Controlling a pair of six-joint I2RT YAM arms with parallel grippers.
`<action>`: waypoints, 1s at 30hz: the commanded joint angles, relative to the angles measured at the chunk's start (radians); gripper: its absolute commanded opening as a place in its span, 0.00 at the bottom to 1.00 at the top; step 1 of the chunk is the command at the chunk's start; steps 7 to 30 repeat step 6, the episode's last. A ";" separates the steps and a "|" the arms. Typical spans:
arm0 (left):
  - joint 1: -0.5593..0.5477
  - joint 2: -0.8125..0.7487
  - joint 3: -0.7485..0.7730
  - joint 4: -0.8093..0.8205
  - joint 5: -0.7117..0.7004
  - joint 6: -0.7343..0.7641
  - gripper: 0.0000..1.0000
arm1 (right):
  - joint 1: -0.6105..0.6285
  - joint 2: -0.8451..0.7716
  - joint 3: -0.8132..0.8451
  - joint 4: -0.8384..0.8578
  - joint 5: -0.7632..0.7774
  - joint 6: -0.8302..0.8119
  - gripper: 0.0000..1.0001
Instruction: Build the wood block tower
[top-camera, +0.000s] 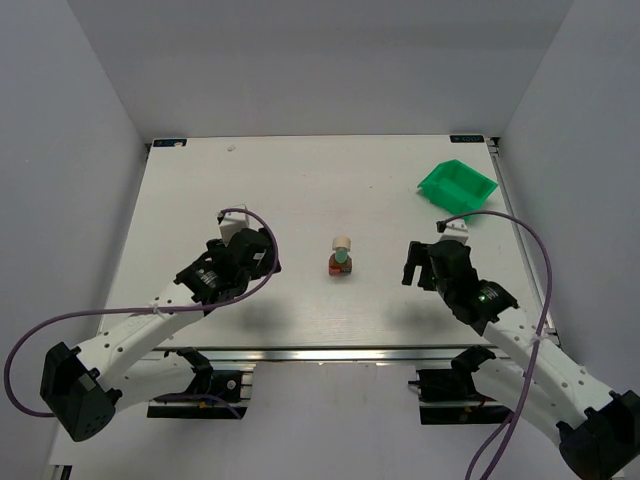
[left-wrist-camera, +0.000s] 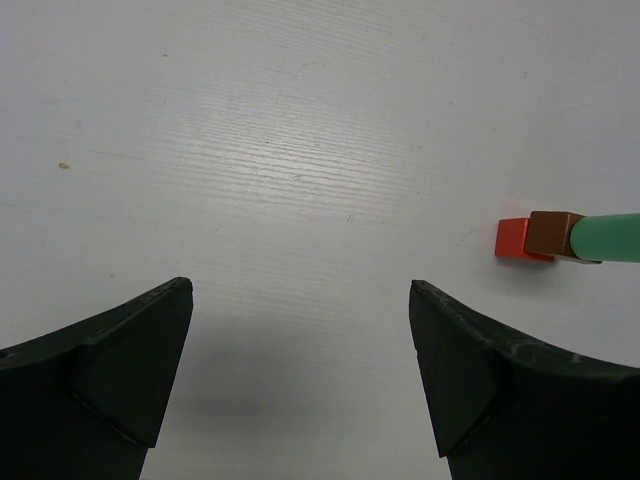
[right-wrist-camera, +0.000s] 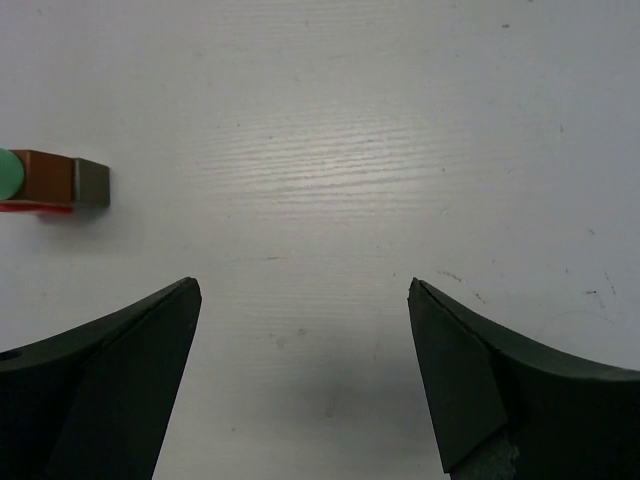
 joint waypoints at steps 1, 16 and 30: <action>-0.001 -0.016 0.009 0.008 0.023 0.006 0.98 | 0.001 -0.028 0.025 0.067 0.009 -0.012 0.89; -0.004 0.031 0.040 -0.037 0.022 -0.001 0.98 | 0.001 -0.001 0.041 0.076 0.006 -0.031 0.89; -0.004 0.031 0.040 -0.037 0.022 -0.001 0.98 | 0.001 -0.001 0.041 0.076 0.006 -0.031 0.89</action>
